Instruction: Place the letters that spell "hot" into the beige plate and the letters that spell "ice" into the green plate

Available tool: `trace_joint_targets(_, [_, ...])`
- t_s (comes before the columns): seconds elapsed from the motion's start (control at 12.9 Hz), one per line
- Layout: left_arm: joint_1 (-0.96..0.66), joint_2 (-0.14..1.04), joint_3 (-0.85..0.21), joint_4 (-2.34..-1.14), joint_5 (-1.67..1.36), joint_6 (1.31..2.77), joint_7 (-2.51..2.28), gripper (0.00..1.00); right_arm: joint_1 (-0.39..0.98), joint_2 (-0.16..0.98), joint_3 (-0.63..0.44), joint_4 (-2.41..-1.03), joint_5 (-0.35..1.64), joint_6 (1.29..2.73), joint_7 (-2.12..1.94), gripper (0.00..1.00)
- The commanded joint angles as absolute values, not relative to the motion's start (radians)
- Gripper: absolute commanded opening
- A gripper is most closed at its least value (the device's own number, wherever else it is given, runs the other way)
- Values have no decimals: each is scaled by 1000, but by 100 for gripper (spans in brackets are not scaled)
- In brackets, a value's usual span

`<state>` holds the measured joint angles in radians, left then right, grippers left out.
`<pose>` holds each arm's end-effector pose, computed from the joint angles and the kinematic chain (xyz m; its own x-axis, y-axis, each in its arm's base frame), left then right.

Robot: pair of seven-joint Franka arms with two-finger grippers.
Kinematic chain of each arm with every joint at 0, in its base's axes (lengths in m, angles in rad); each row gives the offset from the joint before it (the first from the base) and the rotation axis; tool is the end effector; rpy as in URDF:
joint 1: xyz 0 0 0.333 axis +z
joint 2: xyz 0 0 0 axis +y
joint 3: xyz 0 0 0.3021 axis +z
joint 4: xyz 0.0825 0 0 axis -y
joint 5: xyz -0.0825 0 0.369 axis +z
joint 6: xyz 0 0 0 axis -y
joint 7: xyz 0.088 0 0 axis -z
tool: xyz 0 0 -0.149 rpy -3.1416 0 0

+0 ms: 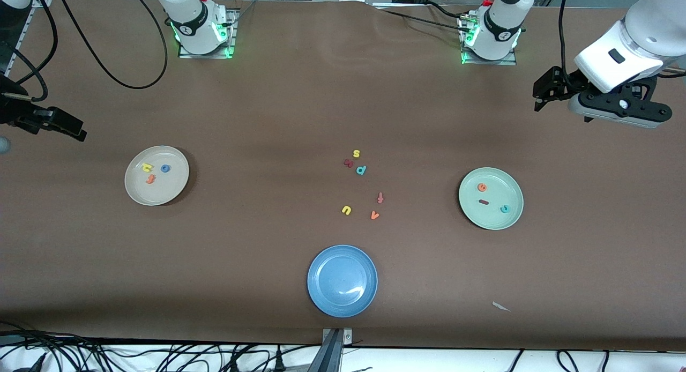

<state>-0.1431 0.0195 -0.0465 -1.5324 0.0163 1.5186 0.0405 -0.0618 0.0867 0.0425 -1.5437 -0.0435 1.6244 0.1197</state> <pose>0.5296 -0.0989 0.5711 0.9733 -0.2272 -0.0339 -0.2277 -0.9736 -0.0140 0.5685 -0.0181 0.5378 0.9907 -0.1363 -0.0012 -0.1361 -0.9899 0.0402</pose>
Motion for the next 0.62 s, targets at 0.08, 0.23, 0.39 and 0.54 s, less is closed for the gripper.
trace_joint_targets(0.08, [-144,17,-46,-1525,25,1508,28,100,-66,58,52,-1572,-46,1640,133,100])
trace_joint_targets(0.23, [-144,17,-46,-1525,25,1508,28,100,-66,63,52,-1572,-41,1637,132,100])
trace_joint_targets(0.39, [-146,17,-48,-1525,25,1508,28,100,-66,63,54,-1572,-34,1631,135,100])
trace_joint_targets(0.54, [-146,17,-48,-1525,25,1508,28,100,-66,61,54,-1572,-6,1628,135,100])
